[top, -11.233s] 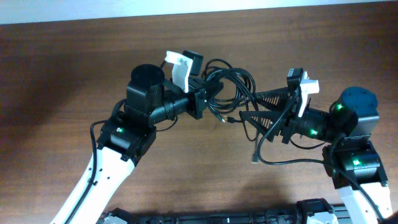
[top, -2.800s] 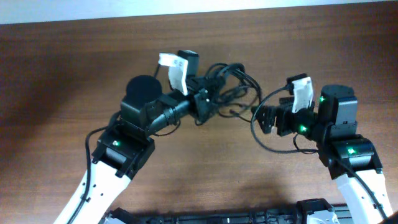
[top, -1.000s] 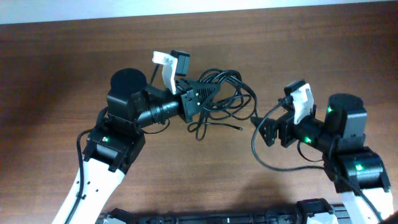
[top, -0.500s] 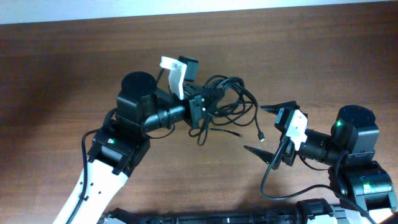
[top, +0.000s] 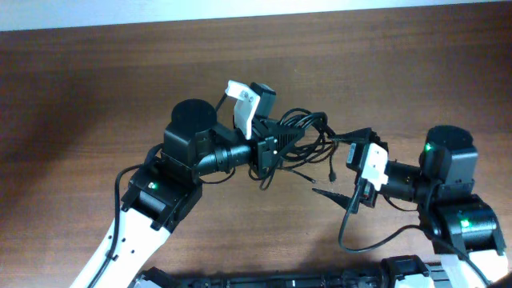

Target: Untangle cables

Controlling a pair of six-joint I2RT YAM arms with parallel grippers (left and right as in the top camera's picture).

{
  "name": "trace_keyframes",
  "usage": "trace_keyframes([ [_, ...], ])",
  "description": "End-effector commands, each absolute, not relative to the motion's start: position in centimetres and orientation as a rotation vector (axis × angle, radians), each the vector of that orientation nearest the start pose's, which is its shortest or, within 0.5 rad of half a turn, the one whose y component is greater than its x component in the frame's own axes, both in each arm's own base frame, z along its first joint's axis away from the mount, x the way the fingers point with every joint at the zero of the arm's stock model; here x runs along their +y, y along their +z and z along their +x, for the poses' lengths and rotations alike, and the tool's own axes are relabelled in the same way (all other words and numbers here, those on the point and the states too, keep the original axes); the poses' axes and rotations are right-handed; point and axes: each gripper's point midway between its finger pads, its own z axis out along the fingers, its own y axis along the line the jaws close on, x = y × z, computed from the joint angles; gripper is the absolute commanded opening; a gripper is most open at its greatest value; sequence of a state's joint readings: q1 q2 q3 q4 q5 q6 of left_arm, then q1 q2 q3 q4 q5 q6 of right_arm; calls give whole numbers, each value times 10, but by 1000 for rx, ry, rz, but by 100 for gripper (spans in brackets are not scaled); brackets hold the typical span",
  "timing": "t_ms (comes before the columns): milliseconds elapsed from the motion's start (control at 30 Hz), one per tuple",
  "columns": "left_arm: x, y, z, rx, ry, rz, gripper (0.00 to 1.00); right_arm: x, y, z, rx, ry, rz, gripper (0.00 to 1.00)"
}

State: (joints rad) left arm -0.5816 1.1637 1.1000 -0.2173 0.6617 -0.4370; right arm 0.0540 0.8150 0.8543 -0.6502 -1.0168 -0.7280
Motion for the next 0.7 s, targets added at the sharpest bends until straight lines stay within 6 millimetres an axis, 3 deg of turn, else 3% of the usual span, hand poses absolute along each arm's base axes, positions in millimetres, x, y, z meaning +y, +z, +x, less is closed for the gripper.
trace_keyframes([
  [0,-293,361,242,1819,-1306,692,0,160,276,209,1520,706,-1208,87],
  [67,-293,362,242,1813,-1305,693,0,162,275,208,1519,737,-1209,80],
  [100,-293,363,242,1810,-1305,693,0,163,275,208,1515,753,-1211,67],
  [133,-293,364,243,1807,-1305,693,0,163,274,208,1516,761,-1211,41],
  [233,-291,364,248,1809,-1276,666,0,163,274,208,1520,764,-1209,8],
  [267,-289,363,252,1813,-1254,645,0,163,274,208,1522,766,-1207,4],
  [467,-281,362,270,1823,-1164,560,0,161,269,208,1560,768,-1196,4],
  [667,-258,367,289,1812,-1114,486,0,145,250,227,1779,680,-1055,4],
])
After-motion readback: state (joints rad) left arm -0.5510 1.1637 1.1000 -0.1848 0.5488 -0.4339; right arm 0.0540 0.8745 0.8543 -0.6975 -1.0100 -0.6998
